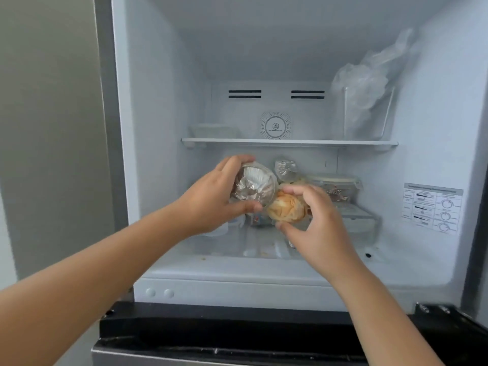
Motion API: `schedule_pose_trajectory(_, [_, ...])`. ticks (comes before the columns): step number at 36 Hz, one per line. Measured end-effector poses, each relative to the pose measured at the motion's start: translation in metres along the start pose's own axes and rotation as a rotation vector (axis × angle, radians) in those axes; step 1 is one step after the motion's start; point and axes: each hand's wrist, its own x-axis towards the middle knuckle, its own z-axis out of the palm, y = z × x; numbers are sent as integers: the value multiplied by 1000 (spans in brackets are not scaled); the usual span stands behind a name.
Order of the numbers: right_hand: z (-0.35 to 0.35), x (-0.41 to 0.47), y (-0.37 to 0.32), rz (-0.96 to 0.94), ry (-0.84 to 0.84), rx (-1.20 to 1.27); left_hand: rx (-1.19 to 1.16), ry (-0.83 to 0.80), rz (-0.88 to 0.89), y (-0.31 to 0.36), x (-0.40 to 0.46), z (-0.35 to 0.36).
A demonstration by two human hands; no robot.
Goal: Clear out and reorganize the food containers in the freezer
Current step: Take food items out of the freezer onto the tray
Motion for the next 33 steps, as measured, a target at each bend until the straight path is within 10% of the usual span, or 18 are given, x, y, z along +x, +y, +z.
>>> schedule_pose_trajectory(18, [148, -46, -143, -227, -242, 406, -110, 324, -369, -43, -202, -135])
schedule_pose_trajectory(33, [274, -148, -232, -132, -707, 640, 53, 282, -887, -59, -398, -184])
